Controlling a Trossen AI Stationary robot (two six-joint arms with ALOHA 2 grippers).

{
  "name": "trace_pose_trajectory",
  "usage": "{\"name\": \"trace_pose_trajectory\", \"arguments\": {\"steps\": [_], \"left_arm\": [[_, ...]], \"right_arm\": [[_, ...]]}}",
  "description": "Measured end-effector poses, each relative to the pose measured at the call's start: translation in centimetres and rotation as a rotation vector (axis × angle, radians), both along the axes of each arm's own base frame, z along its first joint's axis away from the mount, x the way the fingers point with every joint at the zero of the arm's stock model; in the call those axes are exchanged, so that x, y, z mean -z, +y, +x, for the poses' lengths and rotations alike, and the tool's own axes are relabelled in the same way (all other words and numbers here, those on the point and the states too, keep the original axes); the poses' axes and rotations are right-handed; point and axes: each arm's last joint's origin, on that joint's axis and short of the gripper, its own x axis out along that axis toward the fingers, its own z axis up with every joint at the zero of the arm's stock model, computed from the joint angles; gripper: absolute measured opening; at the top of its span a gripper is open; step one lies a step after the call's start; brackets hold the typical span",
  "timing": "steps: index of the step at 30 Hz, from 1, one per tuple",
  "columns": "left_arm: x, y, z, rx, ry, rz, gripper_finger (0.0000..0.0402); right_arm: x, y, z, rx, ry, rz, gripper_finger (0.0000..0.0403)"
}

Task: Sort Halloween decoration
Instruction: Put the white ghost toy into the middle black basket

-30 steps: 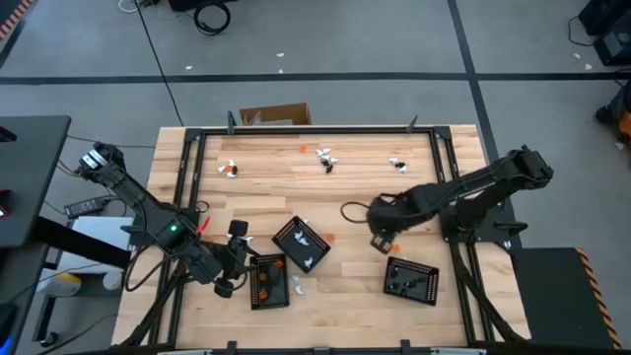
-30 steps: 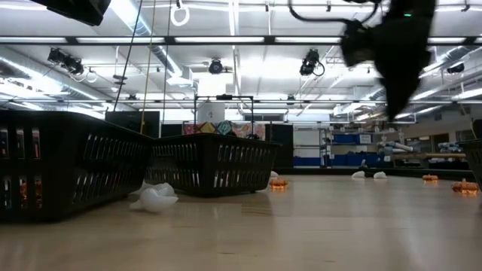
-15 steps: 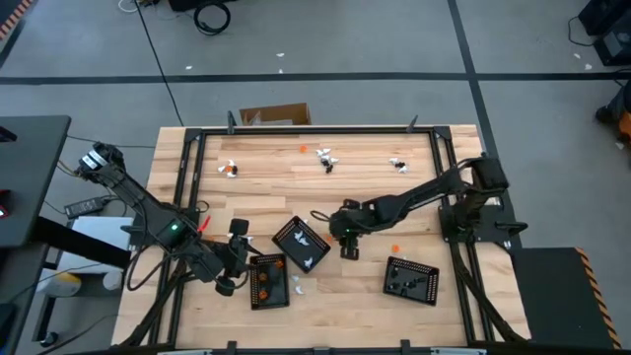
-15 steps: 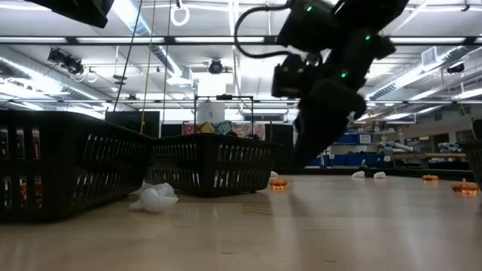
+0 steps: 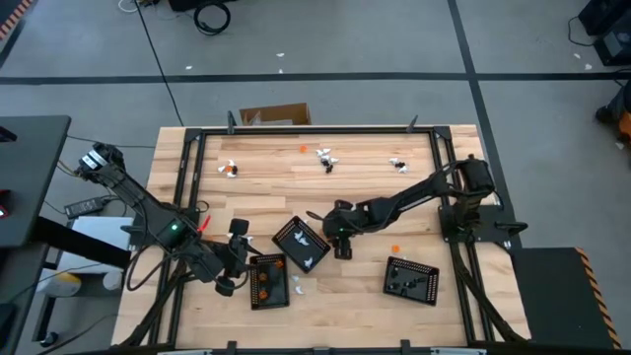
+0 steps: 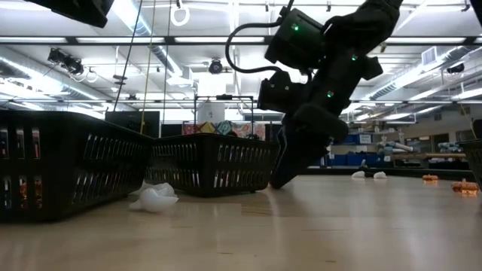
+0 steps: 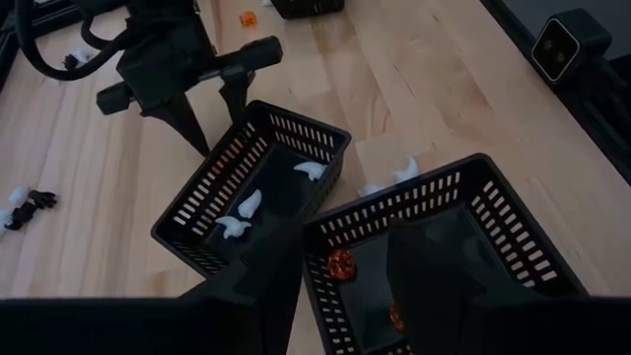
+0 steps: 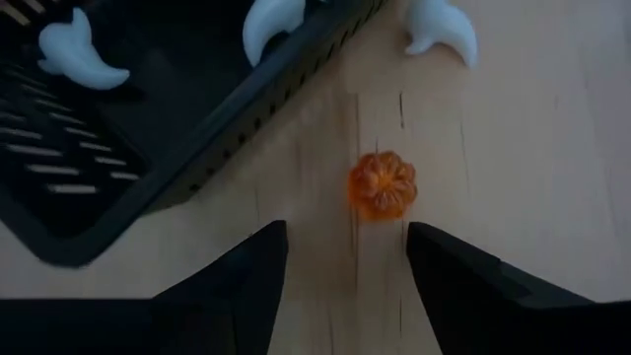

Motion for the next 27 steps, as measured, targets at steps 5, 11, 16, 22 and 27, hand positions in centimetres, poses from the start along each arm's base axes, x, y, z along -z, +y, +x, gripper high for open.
{"name": "trace_pose_trajectory", "arguments": {"steps": [5,11,16,22,27], "left_arm": [[0.0,0.0,0.0,-0.008,0.000,-0.011,0.0155],[0.0,0.0,0.0,-0.016,-0.003,-0.023,0.0155],[-0.3,-0.1,0.2,-0.007,-0.047,0.021,0.0155],[-1.8,0.1,1.3,0.054,-0.166,0.131,0.0155],[-5.9,0.5,2.2,0.073,-0.263,0.179,0.0155]], "right_arm": [[0.0,0.0,0.1,0.006,-0.014,-0.003,0.0220],[-0.2,0.0,0.0,0.026,-0.011,0.006,0.0220],[-1.3,-0.4,-1.1,0.082,0.037,-0.041,0.0220],[-3.8,-1.5,-2.5,0.149,0.071,-0.034,0.0220],[-6.0,-2.0,-3.4,0.287,0.018,0.008,0.0219]]}}
